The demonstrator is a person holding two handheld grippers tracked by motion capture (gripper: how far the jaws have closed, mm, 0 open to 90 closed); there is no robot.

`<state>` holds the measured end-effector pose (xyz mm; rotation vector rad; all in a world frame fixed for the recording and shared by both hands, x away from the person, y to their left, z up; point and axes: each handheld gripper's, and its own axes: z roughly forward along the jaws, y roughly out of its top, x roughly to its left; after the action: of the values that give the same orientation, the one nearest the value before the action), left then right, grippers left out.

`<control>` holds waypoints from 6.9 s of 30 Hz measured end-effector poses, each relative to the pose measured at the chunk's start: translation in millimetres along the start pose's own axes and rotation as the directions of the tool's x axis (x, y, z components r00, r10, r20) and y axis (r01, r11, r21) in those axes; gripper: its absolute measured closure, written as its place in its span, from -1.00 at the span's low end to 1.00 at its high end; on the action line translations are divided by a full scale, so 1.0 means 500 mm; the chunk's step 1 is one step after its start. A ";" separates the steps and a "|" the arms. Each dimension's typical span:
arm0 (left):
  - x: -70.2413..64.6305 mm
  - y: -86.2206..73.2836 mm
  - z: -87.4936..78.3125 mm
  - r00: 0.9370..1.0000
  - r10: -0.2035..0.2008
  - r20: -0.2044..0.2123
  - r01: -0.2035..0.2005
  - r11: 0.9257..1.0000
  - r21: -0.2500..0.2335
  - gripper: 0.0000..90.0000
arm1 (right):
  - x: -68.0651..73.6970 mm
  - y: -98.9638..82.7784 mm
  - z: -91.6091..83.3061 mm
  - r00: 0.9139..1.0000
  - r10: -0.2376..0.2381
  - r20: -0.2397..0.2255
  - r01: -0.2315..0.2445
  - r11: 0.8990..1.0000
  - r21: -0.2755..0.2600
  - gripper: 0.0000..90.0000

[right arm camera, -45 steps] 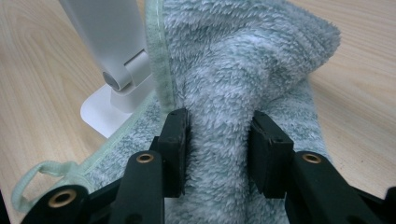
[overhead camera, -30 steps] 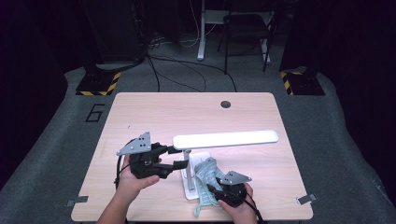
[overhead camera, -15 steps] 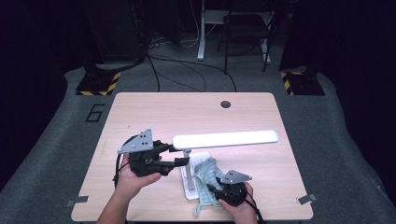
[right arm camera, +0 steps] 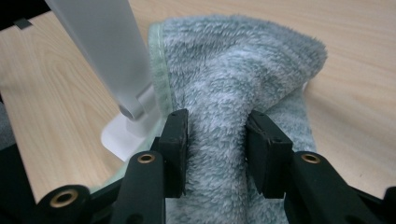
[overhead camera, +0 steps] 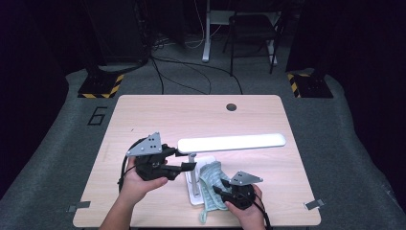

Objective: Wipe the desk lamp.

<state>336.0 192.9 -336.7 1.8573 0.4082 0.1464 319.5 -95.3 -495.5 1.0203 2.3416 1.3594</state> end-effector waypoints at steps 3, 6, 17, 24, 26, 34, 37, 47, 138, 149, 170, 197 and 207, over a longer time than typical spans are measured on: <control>-0.002 0.001 -0.001 1.000 0.001 -0.011 -0.001 1.000 0.005 0.11 | 0.004 0.024 -0.020 1.000 -0.027 -0.001 0.027 0.999 -0.032 0.40; -0.004 0.002 0.000 1.000 0.002 -0.016 -0.002 1.000 0.004 0.12 | 0.014 0.053 -0.046 1.000 -0.018 -0.010 0.017 0.997 -0.079 0.44; -0.012 -0.002 0.002 0.999 0.026 -0.045 -0.026 1.000 -0.011 0.14 | 0.013 0.062 -0.026 0.997 -0.066 0.041 0.067 0.997 -0.033 0.14; -0.013 -0.002 0.002 0.999 0.030 -0.044 -0.030 0.999 -0.012 0.14 | -0.011 -0.007 0.025 0.996 -0.042 0.076 0.039 0.998 0.050 0.00; -0.014 -0.002 0.002 0.998 0.031 -0.046 -0.032 0.999 -0.009 0.14 | -0.017 -0.011 0.031 0.997 -0.044 0.067 0.041 0.998 0.054 0.14; -0.017 -0.002 0.002 0.997 0.045 -0.057 -0.045 0.999 -0.009 0.15 | -0.021 0.003 0.024 1.000 0.004 -0.013 -0.004 0.998 0.055 0.66; -0.016 -0.003 0.002 0.997 0.044 -0.057 -0.045 0.999 -0.010 0.15 | -0.018 0.028 -0.001 0.999 0.033 -0.041 -0.033 0.999 0.003 0.66; -0.015 -0.003 0.005 0.998 0.041 -0.051 -0.042 0.999 -0.015 0.15 | 0.014 0.118 -0.066 0.981 0.041 -0.192 -0.067 0.989 -0.133 0.66; -0.014 -0.012 0.006 0.999 0.021 -0.047 -0.023 0.999 -0.041 0.14 | 0.037 0.020 0.061 0.990 -0.028 -0.141 0.036 0.998 0.054 0.69; -0.007 -0.037 0.017 0.999 0.026 -0.023 -0.026 1.000 -0.011 0.03 | -0.002 0.026 -0.020 0.998 0.018 -0.059 -0.019 1.000 -0.023 0.67; 0.014 -0.168 0.089 0.999 0.006 -0.036 -0.003 0.996 0.084 -0.03 | -0.028 0.088 -0.152 0.999 0.029 -0.021 -0.033 0.979 -0.201 0.65; 0.017 -0.235 0.116 0.998 0.024 -0.059 -0.020 0.997 0.071 0.14 | 0.066 0.210 -0.186 0.989 -0.120 -0.087 0.094 0.961 -0.261 0.64; 0.016 -0.235 0.116 0.998 0.025 -0.065 -0.020 0.997 0.069 0.14 | 0.103 0.232 -0.140 0.976 -0.184 -0.117 0.151 0.958 -0.243 0.65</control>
<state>336.7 175.3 -467.0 1.9286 0.4430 0.2121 297.3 -69.6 -354.5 0.6624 2.2340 1.6353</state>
